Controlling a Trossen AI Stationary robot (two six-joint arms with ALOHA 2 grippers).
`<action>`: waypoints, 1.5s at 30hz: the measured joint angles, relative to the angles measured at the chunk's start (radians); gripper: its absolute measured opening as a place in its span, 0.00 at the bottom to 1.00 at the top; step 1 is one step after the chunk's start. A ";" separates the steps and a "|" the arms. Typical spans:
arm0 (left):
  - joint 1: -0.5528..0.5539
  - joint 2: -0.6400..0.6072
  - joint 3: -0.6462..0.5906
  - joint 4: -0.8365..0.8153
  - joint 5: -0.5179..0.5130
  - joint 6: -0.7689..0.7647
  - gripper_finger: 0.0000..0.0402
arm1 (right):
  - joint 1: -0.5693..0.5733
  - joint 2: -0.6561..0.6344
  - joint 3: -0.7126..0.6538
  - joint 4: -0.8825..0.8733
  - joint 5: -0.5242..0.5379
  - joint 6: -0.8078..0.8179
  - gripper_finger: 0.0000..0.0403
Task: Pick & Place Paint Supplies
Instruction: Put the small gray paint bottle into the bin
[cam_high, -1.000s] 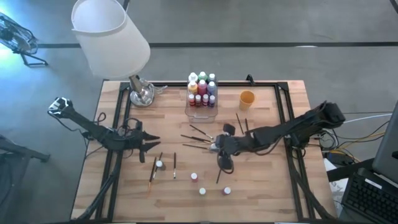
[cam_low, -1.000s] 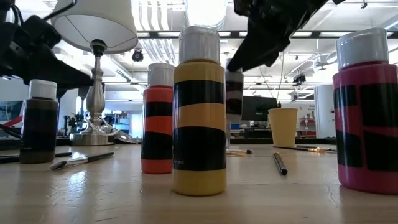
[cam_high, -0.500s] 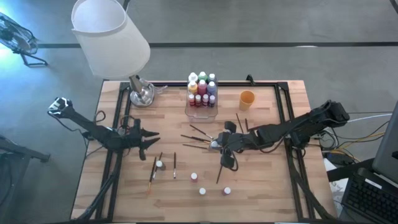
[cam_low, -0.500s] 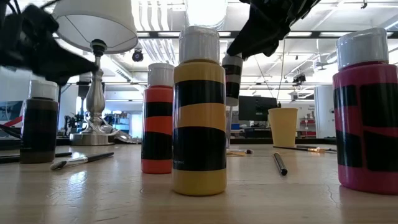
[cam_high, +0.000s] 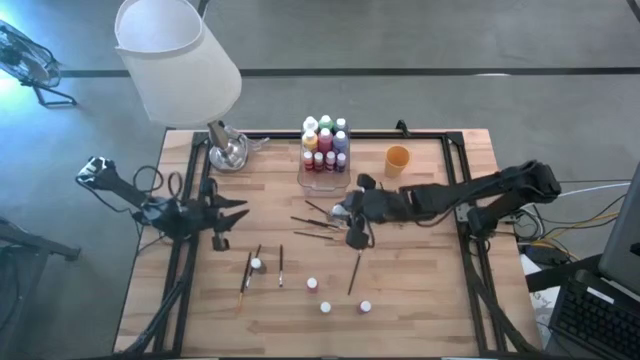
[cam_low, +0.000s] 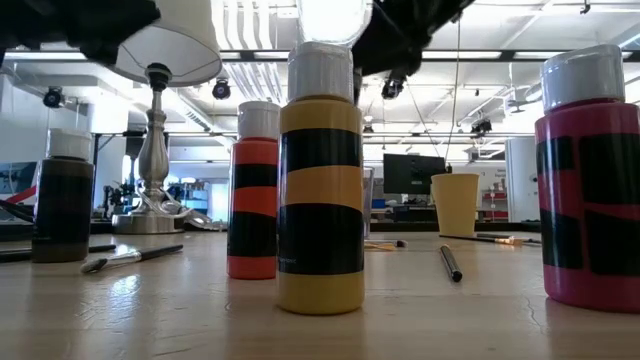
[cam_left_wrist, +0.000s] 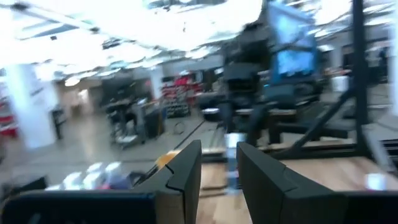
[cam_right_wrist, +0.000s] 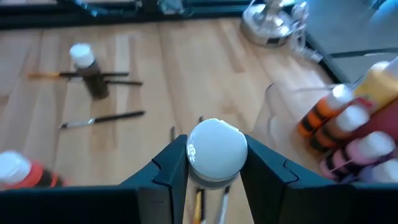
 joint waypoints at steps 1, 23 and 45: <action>0.000 0.000 0.011 -0.005 0.034 0.009 0.27 | -0.016 0.000 0.014 -0.004 -0.012 -0.010 0.28; 0.134 0.162 0.108 -0.077 0.373 -0.034 0.27 | -0.305 0.000 0.148 -0.104 -0.110 -0.054 0.29; 0.187 0.380 0.235 -0.126 0.396 -0.060 0.27 | -0.408 0.000 0.089 -0.060 -0.127 -0.050 0.29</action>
